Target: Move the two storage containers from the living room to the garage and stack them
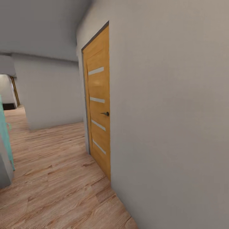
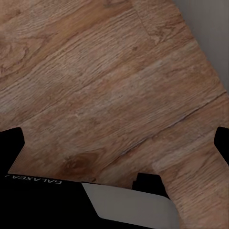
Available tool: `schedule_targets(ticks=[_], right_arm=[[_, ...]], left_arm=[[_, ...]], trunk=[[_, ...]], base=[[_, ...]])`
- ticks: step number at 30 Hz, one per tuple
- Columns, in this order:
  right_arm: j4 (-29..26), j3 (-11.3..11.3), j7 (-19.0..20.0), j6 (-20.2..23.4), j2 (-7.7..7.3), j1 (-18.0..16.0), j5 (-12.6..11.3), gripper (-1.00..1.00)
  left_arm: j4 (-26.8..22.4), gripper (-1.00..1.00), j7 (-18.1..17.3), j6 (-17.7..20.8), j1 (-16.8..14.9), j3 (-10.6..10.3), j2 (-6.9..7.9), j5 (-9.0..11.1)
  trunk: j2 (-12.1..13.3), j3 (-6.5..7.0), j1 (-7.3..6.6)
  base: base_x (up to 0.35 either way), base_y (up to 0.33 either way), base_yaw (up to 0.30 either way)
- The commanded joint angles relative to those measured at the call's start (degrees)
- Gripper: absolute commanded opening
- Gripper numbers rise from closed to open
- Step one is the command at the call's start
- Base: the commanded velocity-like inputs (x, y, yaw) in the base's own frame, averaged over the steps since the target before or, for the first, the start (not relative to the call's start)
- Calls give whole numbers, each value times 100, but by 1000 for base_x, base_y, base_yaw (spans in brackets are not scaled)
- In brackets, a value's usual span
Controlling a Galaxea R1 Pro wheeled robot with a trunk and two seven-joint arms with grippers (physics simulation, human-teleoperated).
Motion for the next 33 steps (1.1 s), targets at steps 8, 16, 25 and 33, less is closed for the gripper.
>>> schedule_targets(ticks=[8, 16, 25, 33], right_arm=[[24, -2, -3, -39, -1, -10, 36, 100], [24, -1, -3, -39, -1, -10, 48, 100], [24, -4, -3, -39, -1, -10, 59, 100], [24, -7, -3, -39, -1, -10, 61, 100]], left_arm=[[23, 100, -3, -50, -11, -9, 8, 58], [19, 100, 1, -52, -11, -9, 13, 65], [18, 100, 0, -58, -11, -1, 18, 66], [18, 100, 1, -58, -11, 0, 24, 66]], trunk=[[-5, -7, 2], [-5, -7, 2], [-5, -7, 2], [-5, -7, 2]], base=[[24, 0, 293], [1, 0, 293], [96, 0, 293], [199, 57, 293]])
